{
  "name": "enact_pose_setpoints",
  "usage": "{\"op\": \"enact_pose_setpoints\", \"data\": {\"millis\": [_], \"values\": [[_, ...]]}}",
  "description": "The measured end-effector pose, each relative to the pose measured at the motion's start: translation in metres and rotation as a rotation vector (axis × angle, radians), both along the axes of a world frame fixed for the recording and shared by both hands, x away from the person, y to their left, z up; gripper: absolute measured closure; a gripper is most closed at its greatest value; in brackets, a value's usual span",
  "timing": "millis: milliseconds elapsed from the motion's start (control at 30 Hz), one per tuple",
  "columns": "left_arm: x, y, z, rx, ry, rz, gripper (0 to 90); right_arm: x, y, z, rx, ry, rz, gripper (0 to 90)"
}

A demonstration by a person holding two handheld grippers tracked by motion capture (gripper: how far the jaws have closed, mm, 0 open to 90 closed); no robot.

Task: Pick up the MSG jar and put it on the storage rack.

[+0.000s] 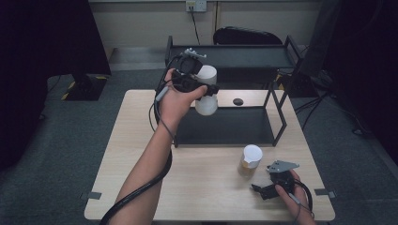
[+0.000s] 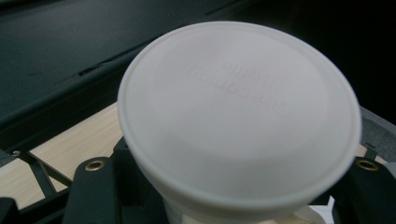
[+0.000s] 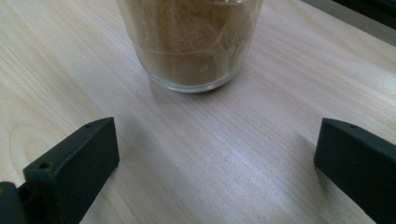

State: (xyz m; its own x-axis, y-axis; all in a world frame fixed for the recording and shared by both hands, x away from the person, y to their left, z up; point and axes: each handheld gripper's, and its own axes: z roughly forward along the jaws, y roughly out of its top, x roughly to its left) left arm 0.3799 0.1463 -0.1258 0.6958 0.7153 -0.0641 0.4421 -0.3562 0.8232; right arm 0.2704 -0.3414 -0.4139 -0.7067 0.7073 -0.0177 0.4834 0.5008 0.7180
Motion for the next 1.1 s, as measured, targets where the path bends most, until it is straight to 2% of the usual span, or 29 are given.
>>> {"op": "enact_pose_setpoints", "data": {"millis": [167,600,1100], "values": [[-0.001,-0.001,0.012,0.017,-0.011,0.009,35.3,0.000,0.000,0.000,-0.001,0.000,0.001,0.0],[0.000,0.001,0.039,-0.007,-0.025,0.021,35.3,0.000,0.000,0.000,-0.001,0.000,0.001,0.0],[0.007,0.000,0.064,-0.001,-0.027,0.033,35.3,0.001,0.000,0.000,-0.001,0.001,0.005,0.0]]}}
